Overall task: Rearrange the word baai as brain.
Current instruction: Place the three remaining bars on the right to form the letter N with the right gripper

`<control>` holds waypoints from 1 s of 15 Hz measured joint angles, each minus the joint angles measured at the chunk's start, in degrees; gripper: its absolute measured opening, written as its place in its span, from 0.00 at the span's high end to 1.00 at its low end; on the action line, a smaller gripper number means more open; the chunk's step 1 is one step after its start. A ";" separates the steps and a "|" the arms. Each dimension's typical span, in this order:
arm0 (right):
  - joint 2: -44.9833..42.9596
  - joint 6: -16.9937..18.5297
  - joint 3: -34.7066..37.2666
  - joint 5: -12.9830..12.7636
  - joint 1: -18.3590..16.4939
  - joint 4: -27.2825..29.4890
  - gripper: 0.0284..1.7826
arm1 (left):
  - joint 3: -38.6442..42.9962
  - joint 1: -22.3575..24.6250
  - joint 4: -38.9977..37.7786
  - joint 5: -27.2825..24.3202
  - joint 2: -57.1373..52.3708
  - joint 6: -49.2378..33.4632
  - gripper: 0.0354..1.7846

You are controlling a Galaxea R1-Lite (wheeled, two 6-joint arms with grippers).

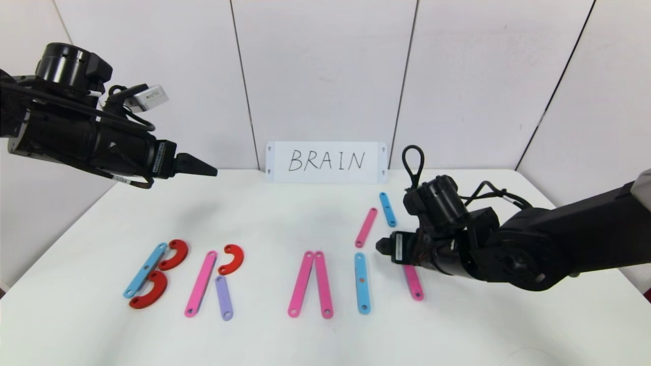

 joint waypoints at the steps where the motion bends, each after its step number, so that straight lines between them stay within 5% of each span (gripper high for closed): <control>1: 0.02 -0.46 -1.52 -0.07 -0.02 0.38 0.02 | 0.00 -0.02 -0.02 0.04 0.00 -0.02 0.03; 8: 4.13 -9.01 -13.73 0.34 -3.28 7.18 0.02 | 0.00 -0.11 0.00 0.06 0.09 0.00 0.03; 12: 7.69 -16.87 -16.41 1.38 -6.39 7.46 0.02 | -0.07 -0.11 -0.02 0.06 0.11 -0.06 0.03; 15: 10.69 -19.15 -18.97 2.24 -8.24 7.40 0.02 | -0.09 -0.11 -0.02 0.06 0.11 -0.06 0.03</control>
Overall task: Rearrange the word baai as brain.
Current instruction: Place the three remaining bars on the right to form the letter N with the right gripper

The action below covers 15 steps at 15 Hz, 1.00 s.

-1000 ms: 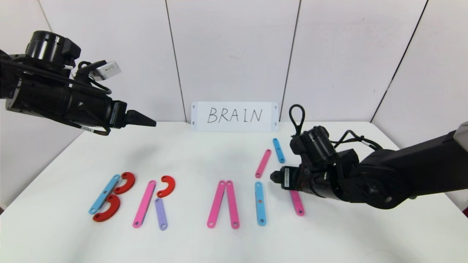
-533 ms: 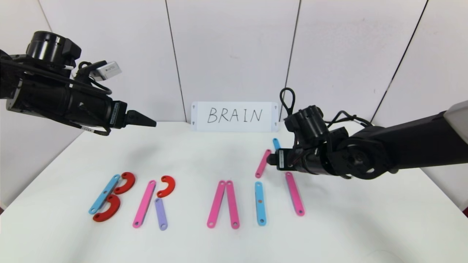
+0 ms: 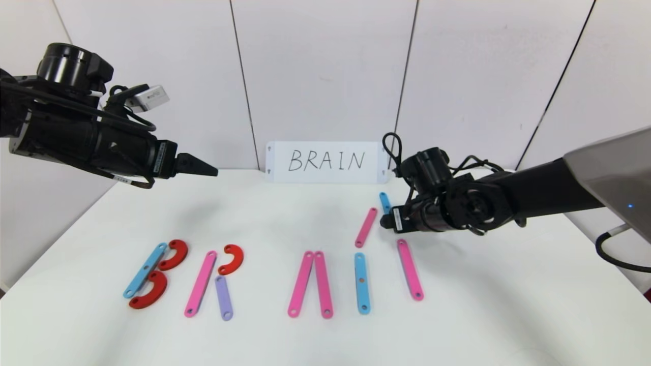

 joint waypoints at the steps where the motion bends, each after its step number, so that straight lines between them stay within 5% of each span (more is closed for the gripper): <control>1: 1.02 -0.09 -1.11 1.04 -0.57 -0.16 0.02 | 0.00 0.00 0.00 0.00 0.00 0.01 0.03; 5: 4.36 -0.13 -5.38 3.68 -2.23 -0.46 0.02 | 0.00 0.00 -0.09 0.00 0.11 0.01 0.03; 15: 9.75 -0.98 -11.17 3.63 -3.17 -0.16 0.02 | -0.07 -0.02 -0.06 0.00 0.33 0.01 0.03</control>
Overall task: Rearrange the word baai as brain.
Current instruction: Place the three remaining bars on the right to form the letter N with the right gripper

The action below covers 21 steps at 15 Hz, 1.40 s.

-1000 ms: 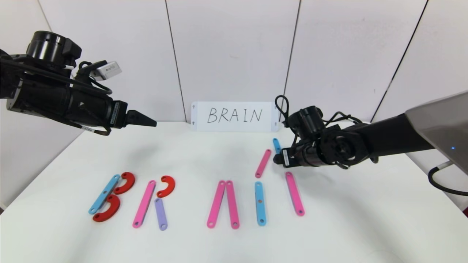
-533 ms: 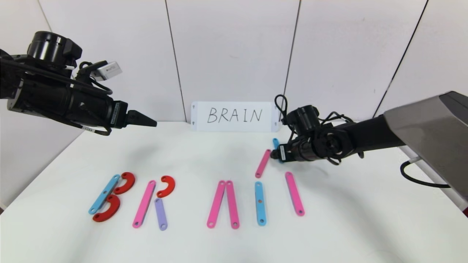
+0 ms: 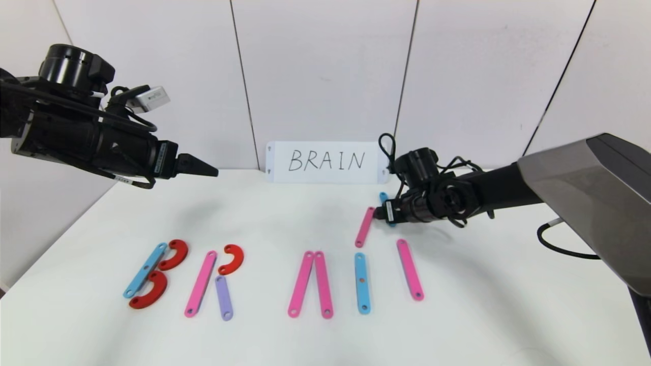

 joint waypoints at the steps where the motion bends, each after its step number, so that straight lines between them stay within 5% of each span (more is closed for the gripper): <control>1: 0.21 0.00 -0.18 0.00 -0.06 -0.12 0.03 | -0.02 0.00 -0.02 0.02 0.00 0.00 0.03; 5: 1.27 0.37 -1.29 0.16 -0.09 -0.78 0.19 | -0.02 0.00 0.00 0.00 0.00 0.00 0.03; 11: 2.10 0.65 -1.62 0.24 0.00 -1.13 0.74 | -0.02 -0.05 -0.02 -0.02 0.00 -0.01 0.03; 13: 2.33 0.67 -1.65 0.20 0.00 -1.11 0.84 | 0.00 -0.05 -0.02 -0.02 0.00 -0.01 0.03; 21: 1.41 0.76 -0.72 0.17 0.02 0.09 0.85 | 0.00 -0.05 -0.02 -0.02 0.06 -0.01 0.03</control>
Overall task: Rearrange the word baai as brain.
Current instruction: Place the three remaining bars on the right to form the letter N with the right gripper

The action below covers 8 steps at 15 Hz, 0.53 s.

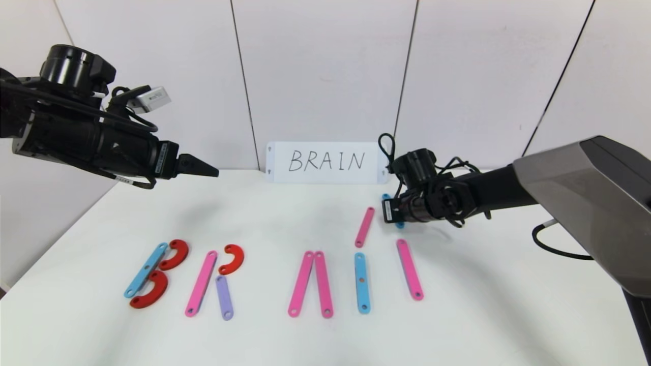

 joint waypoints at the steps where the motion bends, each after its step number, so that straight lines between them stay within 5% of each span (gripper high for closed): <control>1: -0.99 -0.06 0.72 0.05 0.02 0.32 0.85 | 0.00 0.00 0.02 0.00 0.00 0.00 0.03; 8: -14.03 -1.39 13.32 3.22 -0.02 -0.50 0.85 | 0.00 -0.01 0.05 -0.04 -0.06 0.00 0.03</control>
